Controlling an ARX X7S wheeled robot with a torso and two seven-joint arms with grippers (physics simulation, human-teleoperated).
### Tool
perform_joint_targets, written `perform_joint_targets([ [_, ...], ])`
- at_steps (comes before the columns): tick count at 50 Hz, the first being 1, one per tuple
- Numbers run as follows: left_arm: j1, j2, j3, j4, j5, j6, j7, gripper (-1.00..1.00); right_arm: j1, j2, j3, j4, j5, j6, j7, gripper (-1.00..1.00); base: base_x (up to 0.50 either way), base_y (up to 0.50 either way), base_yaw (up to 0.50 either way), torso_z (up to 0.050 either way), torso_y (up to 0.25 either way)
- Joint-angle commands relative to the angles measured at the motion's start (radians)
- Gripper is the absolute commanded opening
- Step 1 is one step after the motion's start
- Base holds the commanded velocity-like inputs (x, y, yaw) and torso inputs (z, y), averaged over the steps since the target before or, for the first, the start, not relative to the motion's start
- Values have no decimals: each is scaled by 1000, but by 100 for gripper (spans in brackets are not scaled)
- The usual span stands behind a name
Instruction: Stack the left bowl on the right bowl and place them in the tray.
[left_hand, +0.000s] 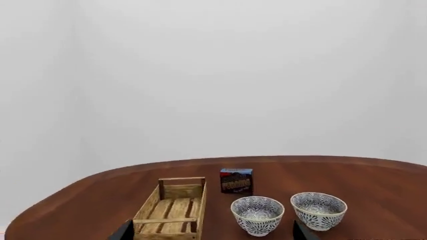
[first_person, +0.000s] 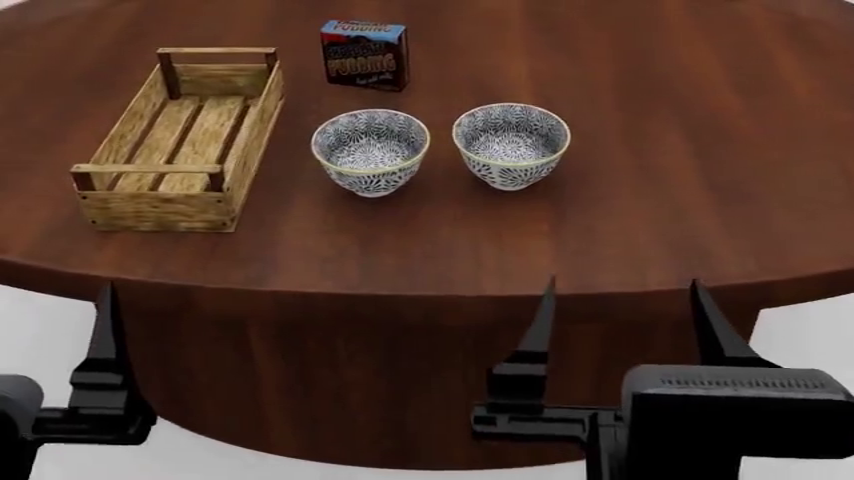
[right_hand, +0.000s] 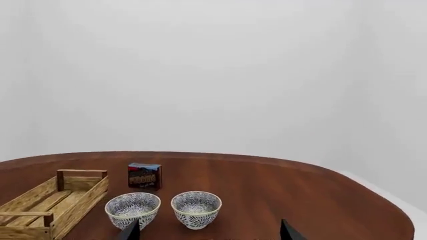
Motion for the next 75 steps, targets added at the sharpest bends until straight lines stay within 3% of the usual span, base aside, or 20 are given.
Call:
perform_joint_targets([
  [1, -24, -27, 13, 14, -2, -30, 0, 100, 24, 10, -13, 14, 7, 21, 7, 100, 0, 500, 0, 0, 0],
  [24, -20, -44, 8, 19, 16, -20, -42, 100, 31, 24, -59, 23, -3, -3, 17, 100, 13, 500, 0, 0, 0],
  [39, -13, -60, 14, 51, 10, -34, -47, 100, 24, 36, -77, 17, 2, -25, 17, 100, 372, 394, 0, 0, 0],
  [75, -6, -83, 35, 62, -3, -30, -53, 100, 26, 49, -96, 37, 32, -46, 21, 100, 499, 50, 0, 0, 0],
])
